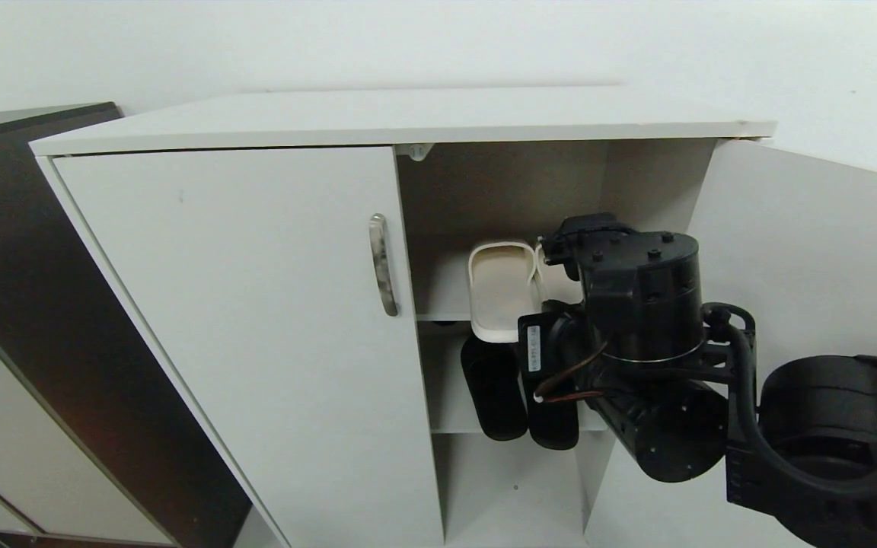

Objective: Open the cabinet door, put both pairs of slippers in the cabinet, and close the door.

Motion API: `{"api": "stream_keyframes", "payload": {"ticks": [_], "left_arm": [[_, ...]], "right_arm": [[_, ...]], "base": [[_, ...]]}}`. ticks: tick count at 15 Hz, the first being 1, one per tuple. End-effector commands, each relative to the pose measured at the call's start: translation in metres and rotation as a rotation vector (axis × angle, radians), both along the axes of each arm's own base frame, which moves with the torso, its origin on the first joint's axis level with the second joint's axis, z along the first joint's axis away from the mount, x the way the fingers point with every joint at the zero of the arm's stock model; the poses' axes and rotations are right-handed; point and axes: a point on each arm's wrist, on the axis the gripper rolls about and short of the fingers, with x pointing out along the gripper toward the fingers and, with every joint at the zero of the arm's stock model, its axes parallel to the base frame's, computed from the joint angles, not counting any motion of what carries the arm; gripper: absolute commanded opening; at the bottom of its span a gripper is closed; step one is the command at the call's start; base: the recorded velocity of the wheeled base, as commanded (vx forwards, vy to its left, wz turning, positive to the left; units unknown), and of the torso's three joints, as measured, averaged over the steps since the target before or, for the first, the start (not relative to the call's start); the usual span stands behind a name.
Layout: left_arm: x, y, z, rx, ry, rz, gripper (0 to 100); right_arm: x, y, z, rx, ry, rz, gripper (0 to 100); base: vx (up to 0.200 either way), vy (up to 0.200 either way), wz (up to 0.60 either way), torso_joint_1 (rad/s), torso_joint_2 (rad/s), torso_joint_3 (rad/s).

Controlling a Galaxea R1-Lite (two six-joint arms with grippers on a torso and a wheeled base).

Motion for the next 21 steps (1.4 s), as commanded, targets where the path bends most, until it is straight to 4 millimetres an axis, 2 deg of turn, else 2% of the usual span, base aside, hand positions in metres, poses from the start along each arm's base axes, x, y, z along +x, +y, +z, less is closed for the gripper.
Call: {"api": "stream_keyframes", "payload": {"ticks": [1, 14, 21], "left_arm": [[0.0, 0.0, 0.0, -0.001, 0.001, 0.001, 0], [0.0, 0.0, 0.0, -0.002, 0.001, 0.001, 0], [0.0, 0.0, 0.0, -0.002, 0.001, 0.001, 0]], "right_arm": [[-0.004, 0.001, -0.001, -0.003, 0.002, 0.011, 0], [0.001, 0.007, -0.024, -0.032, 0.018, 0.019, 0], [0.002, 0.009, -0.028, -0.041, 0.024, 0.02, 0]], "base": [[0.0, 0.0, 0.0, 0.0, 0.0, 0.0], [0.0, 0.0, 0.0, 0.0, 0.0, 0.0], [-0.2, 0.0, 0.0, 0.003, 0.0, 0.006]]}}
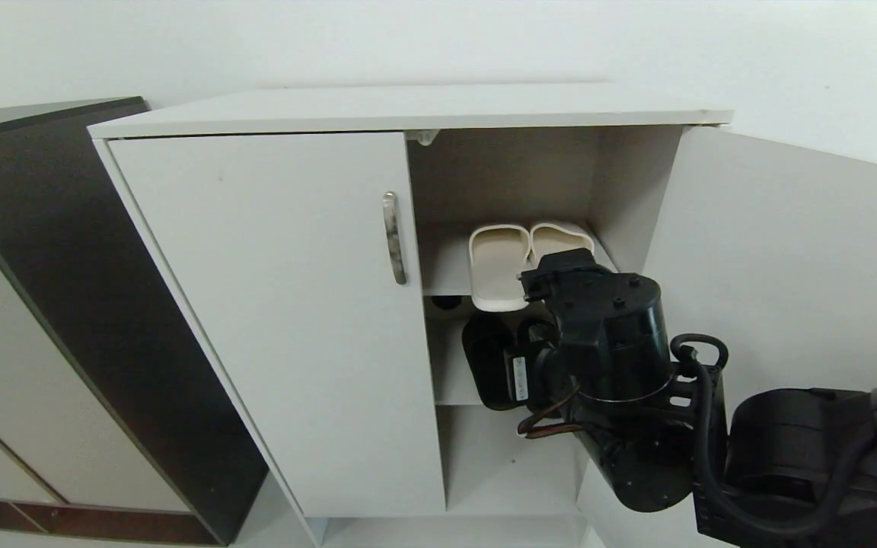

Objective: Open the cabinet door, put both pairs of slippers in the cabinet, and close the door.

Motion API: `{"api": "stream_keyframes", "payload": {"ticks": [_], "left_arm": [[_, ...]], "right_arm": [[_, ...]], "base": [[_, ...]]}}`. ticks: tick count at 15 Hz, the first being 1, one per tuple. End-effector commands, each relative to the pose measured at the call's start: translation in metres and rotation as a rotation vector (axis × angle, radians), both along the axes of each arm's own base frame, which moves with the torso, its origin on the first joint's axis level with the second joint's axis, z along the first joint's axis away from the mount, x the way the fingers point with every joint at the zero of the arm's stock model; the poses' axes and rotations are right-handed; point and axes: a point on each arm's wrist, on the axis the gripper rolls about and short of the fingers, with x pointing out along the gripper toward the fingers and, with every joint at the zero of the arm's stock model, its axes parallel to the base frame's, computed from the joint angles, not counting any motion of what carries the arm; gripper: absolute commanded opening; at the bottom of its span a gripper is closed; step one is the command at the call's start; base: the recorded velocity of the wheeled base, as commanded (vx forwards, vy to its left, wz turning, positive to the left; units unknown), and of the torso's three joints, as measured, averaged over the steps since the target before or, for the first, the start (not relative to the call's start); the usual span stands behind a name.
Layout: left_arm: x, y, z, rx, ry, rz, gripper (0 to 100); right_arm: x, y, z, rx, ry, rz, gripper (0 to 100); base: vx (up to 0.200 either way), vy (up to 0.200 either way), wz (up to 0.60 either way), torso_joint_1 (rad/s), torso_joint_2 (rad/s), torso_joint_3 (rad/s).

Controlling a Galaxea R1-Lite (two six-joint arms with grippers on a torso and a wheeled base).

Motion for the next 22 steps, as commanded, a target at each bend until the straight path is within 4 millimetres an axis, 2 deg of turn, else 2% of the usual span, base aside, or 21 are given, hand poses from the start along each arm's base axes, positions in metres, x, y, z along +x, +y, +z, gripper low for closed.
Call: {"api": "stream_keyframes", "payload": {"ticks": [1, 16, 22], "left_arm": [[0.0001, 0.0, 0.0, 0.0, 0.001, 0.0, 0], [0.0001, 0.0, 0.0, 0.0, 0.001, 0.0, 0], [0.0001, 0.0, 0.0, 0.0, 0.001, 0.0, 0]], "right_arm": [[0.0009, 0.0015, -0.004, -0.007, 0.006, 0.0, 0], [0.0022, 0.0003, -0.0095, -0.008, -0.009, 0.02, 0], [0.0023, 0.0004, -0.0093, -0.007, -0.01, 0.02, 0]], "base": [[-0.2, 0.0, 0.0, 0.007, 0.0, 0.002], [-0.2, 0.0, 0.0, 0.002, 0.0, 0.003], [0.0, 0.0, 0.0, 0.0, 0.0, 0.0]]}}
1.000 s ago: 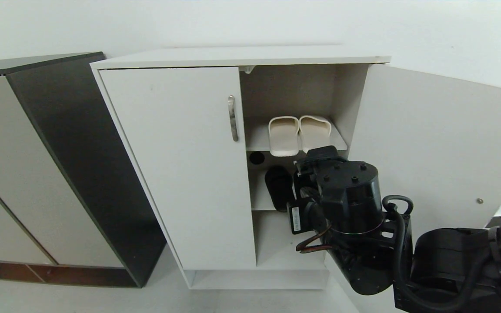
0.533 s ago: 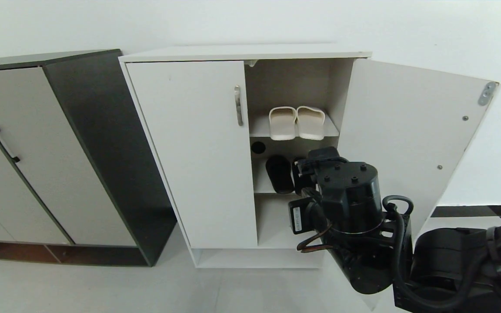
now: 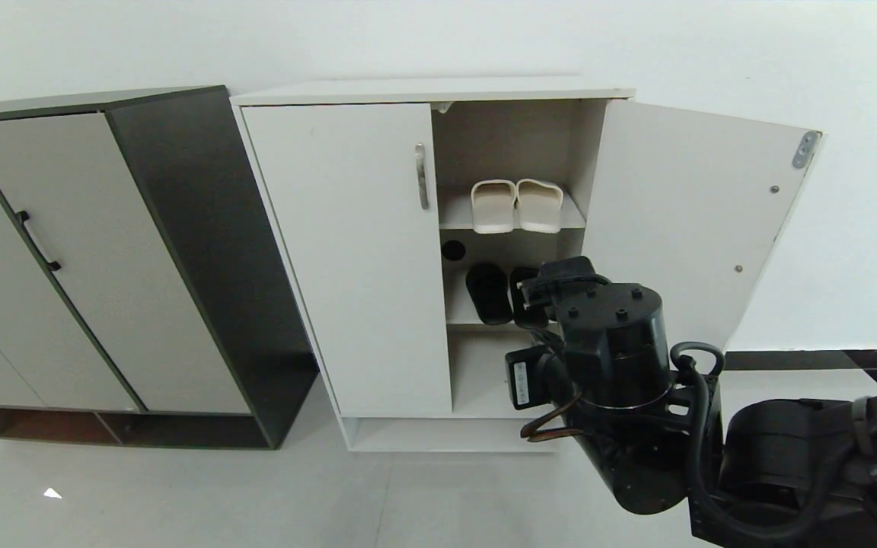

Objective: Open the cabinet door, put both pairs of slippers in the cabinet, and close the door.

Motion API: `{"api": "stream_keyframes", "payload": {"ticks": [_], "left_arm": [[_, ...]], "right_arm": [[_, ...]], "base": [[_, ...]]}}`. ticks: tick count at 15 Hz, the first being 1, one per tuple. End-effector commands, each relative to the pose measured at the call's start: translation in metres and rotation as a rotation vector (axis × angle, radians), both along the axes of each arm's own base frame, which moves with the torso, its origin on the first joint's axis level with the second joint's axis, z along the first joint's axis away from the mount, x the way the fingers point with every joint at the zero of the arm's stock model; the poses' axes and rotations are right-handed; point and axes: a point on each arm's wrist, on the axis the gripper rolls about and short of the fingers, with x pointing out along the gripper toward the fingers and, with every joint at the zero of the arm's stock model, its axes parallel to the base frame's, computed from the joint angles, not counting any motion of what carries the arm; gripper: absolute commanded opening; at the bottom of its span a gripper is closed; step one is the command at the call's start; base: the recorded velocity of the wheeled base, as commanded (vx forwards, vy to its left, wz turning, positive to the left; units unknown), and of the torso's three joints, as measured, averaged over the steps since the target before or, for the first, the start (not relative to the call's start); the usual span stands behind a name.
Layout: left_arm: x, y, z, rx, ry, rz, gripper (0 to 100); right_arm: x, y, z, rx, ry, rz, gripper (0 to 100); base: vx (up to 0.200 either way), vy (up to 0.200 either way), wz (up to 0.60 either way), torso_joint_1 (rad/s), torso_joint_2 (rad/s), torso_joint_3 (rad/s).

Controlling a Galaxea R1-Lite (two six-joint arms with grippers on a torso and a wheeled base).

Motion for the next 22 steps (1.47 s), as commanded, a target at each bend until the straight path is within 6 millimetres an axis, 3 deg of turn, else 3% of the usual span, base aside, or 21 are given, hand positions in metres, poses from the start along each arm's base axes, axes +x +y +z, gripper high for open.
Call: {"api": "stream_keyframes", "payload": {"ticks": [1, 11, 22], "left_arm": [[0.0001, 0.0, 0.0001, 0.0, 0.001, 0.001, 0], [0.0001, 0.0, 0.0001, 0.0, 0.001, 0.001, 0], [0.0001, 0.0, 0.0001, 0.0, 0.001, -0.001, 0]], "right_arm": [[0.0003, 0.0001, -0.0007, -0.002, 0.002, 0.0, 0], [0.0004, 0.0003, -0.0013, -0.006, 0.003, -0.001, 0], [-0.0002, -0.0006, -0.004, -0.033, 0.004, 0.003, 0]], "base": [[0.0, 0.0, 0.0, 0.0, 0.0, 0.0], [0.0, 0.0, 0.0, 0.0, 0.0, 0.0], [0.0, 0.0, 0.0, 0.06, -0.4, -0.332]]}}
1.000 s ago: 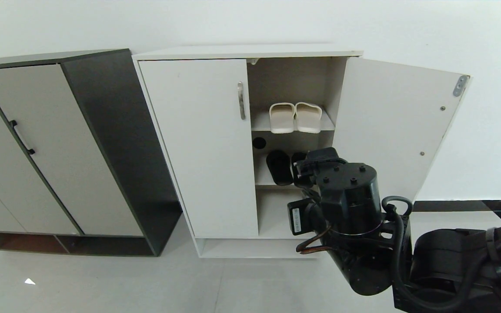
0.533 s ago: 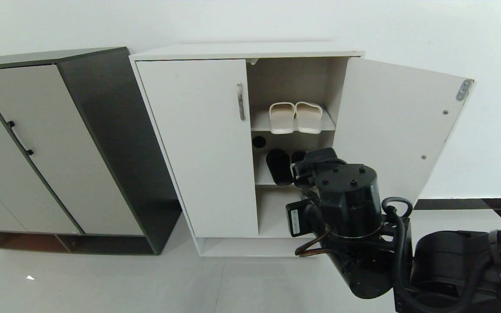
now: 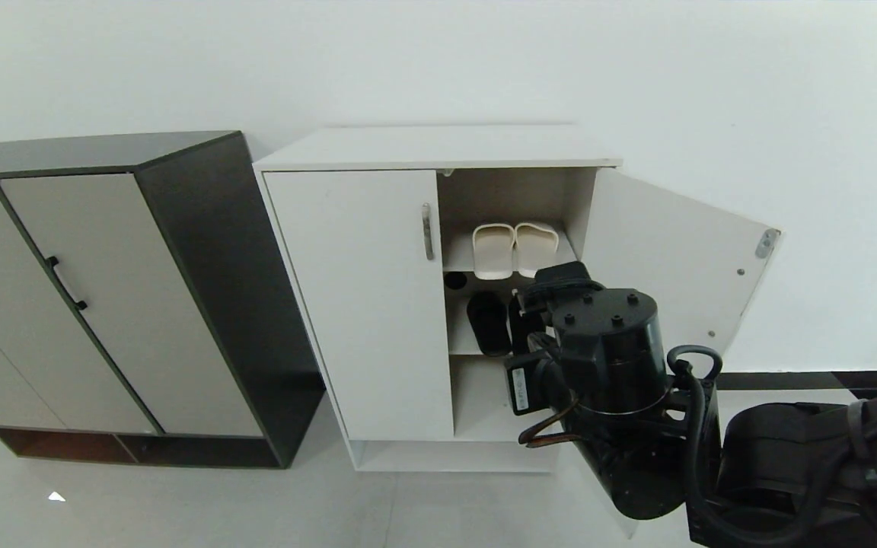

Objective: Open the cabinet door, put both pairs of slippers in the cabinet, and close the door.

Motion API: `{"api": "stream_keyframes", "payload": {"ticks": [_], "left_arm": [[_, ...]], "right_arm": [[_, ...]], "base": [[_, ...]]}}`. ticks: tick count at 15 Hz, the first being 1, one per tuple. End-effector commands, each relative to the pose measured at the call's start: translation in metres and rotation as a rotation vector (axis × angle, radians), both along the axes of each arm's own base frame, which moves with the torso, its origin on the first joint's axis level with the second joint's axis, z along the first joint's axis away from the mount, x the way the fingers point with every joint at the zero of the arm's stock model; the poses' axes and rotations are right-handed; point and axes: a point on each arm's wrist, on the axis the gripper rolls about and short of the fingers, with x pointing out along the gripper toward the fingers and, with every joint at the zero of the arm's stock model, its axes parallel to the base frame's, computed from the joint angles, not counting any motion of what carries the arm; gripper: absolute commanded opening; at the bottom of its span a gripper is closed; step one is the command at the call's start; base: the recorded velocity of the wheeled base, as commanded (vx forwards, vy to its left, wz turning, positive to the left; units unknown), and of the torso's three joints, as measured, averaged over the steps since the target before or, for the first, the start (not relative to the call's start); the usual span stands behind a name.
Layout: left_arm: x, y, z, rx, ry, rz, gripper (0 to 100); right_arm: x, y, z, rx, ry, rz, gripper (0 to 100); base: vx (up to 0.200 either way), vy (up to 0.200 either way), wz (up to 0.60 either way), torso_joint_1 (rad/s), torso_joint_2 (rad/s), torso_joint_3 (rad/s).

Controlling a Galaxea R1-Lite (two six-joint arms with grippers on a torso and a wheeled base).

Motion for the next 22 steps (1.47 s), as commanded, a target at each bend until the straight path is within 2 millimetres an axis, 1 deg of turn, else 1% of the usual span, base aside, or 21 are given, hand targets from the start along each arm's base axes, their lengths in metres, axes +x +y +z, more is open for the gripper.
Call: {"api": "stream_keyframes", "payload": {"ticks": [1, 4, 13, 20, 22], "left_arm": [[0.0001, 0.0, 0.0001, 0.0, 0.001, 0.0, 0], [0.0001, 0.0, 0.0001, 0.0, 0.001, 0.0, 0], [0.0001, 0.0, 0.0001, 0.0, 0.001, 0.0, 0], [0.0001, 0.0, 0.0001, -0.002, 0.001, 0.002, 0], [0.0001, 0.0, 0.0001, -0.002, 0.001, -0.001, 0]], "right_arm": [[-0.0004, -0.0026, -0.0036, -0.025, 0.006, -0.001, 0], [-0.0017, -0.0044, -0.0064, -0.055, 0.008, 0.004, 0], [-0.0003, -0.0024, -0.0029, -0.016, -0.015, 0.004, 0], [0.0007, -0.0045, -0.0027, 0.02, -0.034, 0.034, 0], [0.0012, -0.0054, -0.0043, 0.019, -0.035, 0.036, 0]], "base": [[0.0, 0.0, 0.0, 0.139, -0.46, -0.33], [0.0, 0.0, 0.0, 0.149, -0.48, -0.33], [0.0, 0.0, 0.0, 0.19, -0.5, -0.318], [0.0, 0.0, 0.0, 0.239, -0.55, -0.326], [0.0, 0.0, 0.0, 0.139, -0.32, -0.173]]}}
